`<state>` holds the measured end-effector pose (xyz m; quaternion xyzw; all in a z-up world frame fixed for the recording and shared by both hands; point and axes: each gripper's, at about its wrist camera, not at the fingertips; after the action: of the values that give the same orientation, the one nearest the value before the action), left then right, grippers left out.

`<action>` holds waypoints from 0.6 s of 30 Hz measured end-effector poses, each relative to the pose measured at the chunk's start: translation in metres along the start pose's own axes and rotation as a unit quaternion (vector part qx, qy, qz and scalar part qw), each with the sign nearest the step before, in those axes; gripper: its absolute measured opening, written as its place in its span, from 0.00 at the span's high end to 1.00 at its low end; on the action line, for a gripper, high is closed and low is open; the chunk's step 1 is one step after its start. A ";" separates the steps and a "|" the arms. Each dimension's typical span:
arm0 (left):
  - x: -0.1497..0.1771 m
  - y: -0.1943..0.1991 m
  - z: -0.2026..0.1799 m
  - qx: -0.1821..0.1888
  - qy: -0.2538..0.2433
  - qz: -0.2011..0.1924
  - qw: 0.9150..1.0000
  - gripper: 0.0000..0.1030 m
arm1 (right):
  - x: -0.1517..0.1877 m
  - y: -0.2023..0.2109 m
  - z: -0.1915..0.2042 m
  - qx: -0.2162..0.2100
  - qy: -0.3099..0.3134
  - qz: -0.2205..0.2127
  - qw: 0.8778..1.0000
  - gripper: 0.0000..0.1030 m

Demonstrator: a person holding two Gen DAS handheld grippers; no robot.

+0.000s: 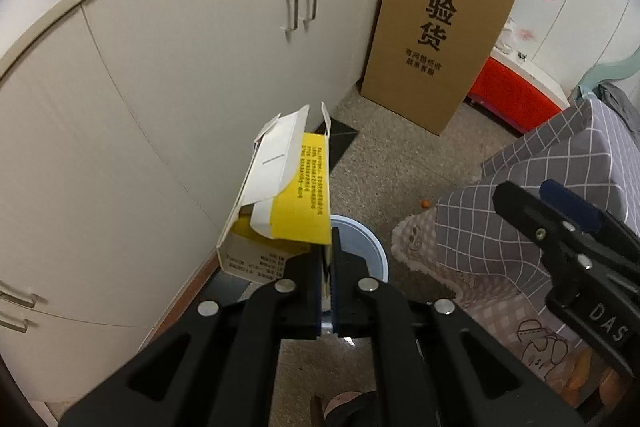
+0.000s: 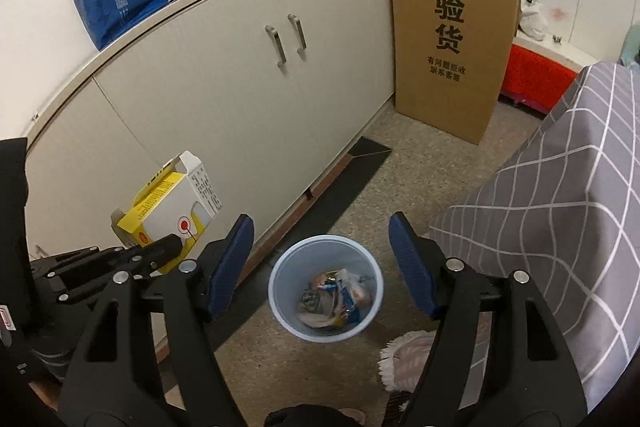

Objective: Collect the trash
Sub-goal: 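Open the left tool over the wastebasket to drop the yellow box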

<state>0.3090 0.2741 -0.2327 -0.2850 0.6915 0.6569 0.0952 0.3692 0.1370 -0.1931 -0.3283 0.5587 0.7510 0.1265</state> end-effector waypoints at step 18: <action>-0.013 -0.012 -0.016 0.003 -0.013 0.010 1.000 0.95 | 0.002 0.042 -0.018 0.021 -0.011 -0.058 0.998 0.26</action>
<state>0.3297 0.2621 -0.2350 -0.2688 0.6948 0.6598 0.0985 0.3508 0.1053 -0.1649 -0.3495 0.5530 0.7338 0.1830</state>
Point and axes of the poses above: each gripper's, at about its wrist camera, not at the fingertips, and y roughly against the way its jaws point, z to its left, x to its underside, and after that the axes turned 3 degrees about x, right-handed
